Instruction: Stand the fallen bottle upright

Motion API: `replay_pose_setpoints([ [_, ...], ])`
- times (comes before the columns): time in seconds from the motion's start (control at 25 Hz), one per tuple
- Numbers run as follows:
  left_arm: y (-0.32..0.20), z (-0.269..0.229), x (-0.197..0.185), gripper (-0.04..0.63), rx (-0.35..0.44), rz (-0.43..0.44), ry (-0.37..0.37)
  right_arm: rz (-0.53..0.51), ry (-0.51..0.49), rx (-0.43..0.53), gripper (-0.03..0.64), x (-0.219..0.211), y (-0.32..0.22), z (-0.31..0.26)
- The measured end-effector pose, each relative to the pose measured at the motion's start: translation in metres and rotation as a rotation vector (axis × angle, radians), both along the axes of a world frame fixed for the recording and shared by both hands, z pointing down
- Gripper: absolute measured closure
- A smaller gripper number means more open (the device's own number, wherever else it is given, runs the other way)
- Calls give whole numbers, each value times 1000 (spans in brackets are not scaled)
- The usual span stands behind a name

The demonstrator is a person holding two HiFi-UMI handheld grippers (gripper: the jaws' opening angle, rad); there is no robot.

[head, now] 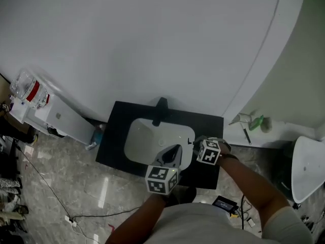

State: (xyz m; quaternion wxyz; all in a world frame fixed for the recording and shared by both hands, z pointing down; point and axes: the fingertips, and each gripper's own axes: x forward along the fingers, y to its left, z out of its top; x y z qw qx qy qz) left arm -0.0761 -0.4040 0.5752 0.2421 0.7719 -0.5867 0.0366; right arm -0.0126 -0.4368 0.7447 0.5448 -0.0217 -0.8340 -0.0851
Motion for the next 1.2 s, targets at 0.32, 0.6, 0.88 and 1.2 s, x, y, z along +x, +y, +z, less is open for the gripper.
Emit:
replay_pose_setpoints([
  [0.32,-26,18,-24,588,-37,-6,10,-180,288,42,531,-9,-37,93],
  [0.6,-42,33,-40,588,-69,-4,2,-192,394,-8,514,-2,-51,138],
  [0.88,-51,42,-48,588,-86,2,-4,-201,358,-6,502,-4,-58,148],
  [1.2,-59,31,-51,588,-62,10,-13,-17,48,80,505,-14,-77,82],
])
